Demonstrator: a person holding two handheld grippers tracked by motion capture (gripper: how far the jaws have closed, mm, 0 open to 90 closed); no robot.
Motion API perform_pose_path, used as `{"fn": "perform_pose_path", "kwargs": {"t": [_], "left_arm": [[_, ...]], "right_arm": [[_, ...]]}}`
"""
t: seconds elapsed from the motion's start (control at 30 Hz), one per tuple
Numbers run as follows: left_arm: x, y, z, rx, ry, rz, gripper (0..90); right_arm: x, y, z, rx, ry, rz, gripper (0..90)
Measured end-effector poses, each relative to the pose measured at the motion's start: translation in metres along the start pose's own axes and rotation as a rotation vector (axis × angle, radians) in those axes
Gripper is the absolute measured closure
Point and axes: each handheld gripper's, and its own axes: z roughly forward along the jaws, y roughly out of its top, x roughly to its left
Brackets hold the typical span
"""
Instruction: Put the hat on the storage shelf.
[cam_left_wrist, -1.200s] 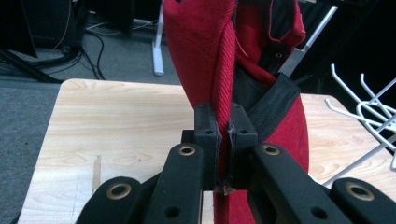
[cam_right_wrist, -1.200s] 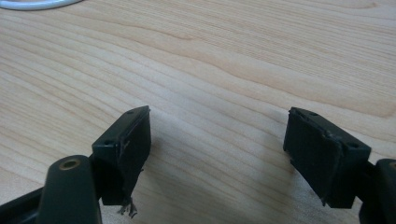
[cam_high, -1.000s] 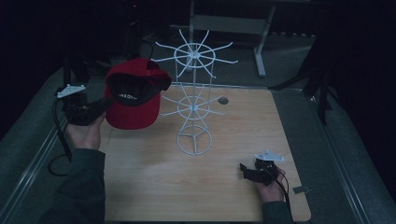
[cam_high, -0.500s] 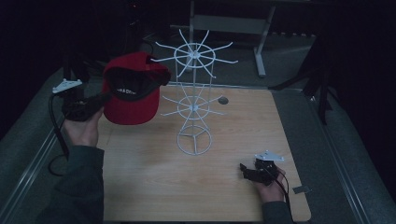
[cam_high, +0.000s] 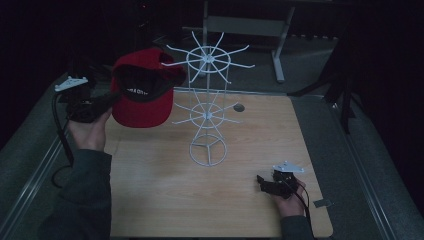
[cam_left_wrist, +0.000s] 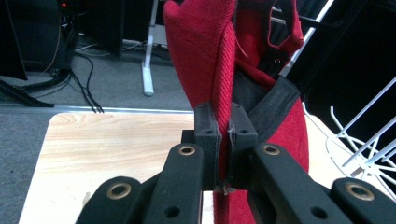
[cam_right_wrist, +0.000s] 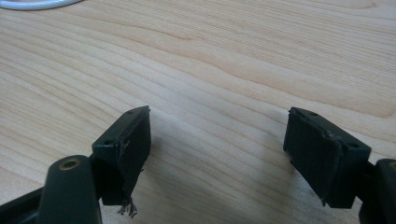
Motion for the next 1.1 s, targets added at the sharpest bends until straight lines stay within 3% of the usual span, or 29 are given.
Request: {"fn": "perform_pose_path", "kwargs": {"t": [0.53, 1.1], "left_arm": [[-0.005, 0.009, -0.008, -0.064, -0.059, -0.038, 86.3], [-0.010, 0.022, -0.019, -0.118, -0.094, -0.042, 86.3]], "right_arm": [[0.000, 0.000, 0.000, -0.001, 0.000, -0.003, 23.0], [0.000, 0.000, 0.000, 0.001, 0.000, -0.002, 23.0]]}}
